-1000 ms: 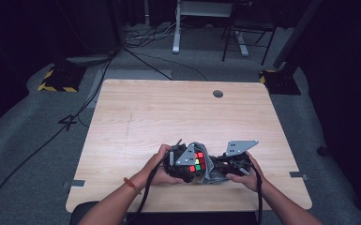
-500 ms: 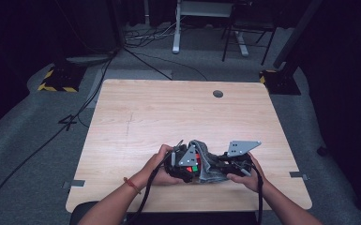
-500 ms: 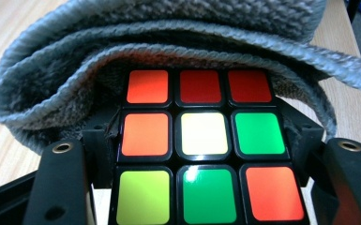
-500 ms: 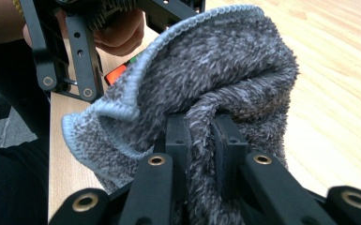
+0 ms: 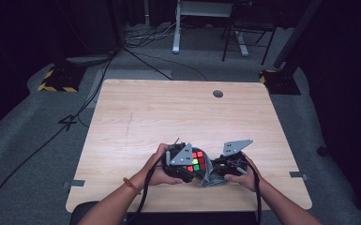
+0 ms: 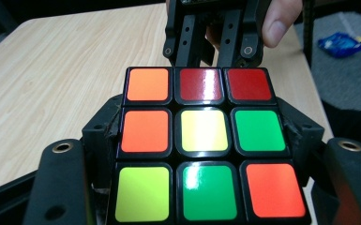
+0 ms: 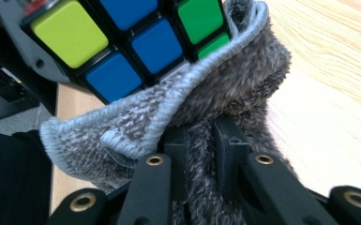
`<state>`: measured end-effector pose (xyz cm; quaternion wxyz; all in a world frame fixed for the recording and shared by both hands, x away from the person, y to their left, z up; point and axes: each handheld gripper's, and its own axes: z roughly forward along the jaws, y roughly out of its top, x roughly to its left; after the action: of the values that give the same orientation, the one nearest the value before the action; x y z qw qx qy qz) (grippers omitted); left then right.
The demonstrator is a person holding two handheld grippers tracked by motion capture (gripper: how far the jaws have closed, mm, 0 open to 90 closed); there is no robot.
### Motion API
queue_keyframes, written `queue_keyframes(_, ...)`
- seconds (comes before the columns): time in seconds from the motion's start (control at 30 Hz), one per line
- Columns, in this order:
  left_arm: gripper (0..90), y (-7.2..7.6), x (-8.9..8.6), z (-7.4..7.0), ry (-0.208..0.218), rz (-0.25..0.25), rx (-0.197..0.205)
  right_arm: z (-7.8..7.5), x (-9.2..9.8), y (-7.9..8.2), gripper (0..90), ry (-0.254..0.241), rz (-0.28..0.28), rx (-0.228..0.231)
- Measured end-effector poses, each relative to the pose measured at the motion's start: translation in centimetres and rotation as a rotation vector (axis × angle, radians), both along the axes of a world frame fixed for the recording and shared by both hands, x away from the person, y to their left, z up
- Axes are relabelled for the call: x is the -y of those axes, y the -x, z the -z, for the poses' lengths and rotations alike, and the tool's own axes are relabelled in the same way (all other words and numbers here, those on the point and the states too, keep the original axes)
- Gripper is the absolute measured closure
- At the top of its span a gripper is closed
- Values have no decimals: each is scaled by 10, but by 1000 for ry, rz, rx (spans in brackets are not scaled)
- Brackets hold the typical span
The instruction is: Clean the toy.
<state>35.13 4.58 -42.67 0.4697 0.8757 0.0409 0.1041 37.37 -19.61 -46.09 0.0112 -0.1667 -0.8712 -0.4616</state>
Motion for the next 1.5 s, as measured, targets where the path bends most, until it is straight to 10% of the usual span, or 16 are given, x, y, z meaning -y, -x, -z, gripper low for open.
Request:
queue_keyframes(0.3, 322, -4, -5, 3, -4, -5, -11, -5, 12, -3, 790, -109, -4, -28)
queue_keyframes(0.73, 327, 4, 6, 7, -132, -51, 100, -7, 11, -3, 790, -63, 20, -19)
queue_keyframes(1.03, 330, -6, 3, 8, -124, -68, 26, -19, 15, -3, 787, -69, 71, 62)
queue_keyframes(1.27, 330, -4, 13, 17, -209, -66, 34, -32, 21, 6, 788, -120, 29, 115)
queue_keyframes(1.5, 331, -2, 17, 16, -208, -57, 27, -33, -2, 22, 787, -35, -18, 184)
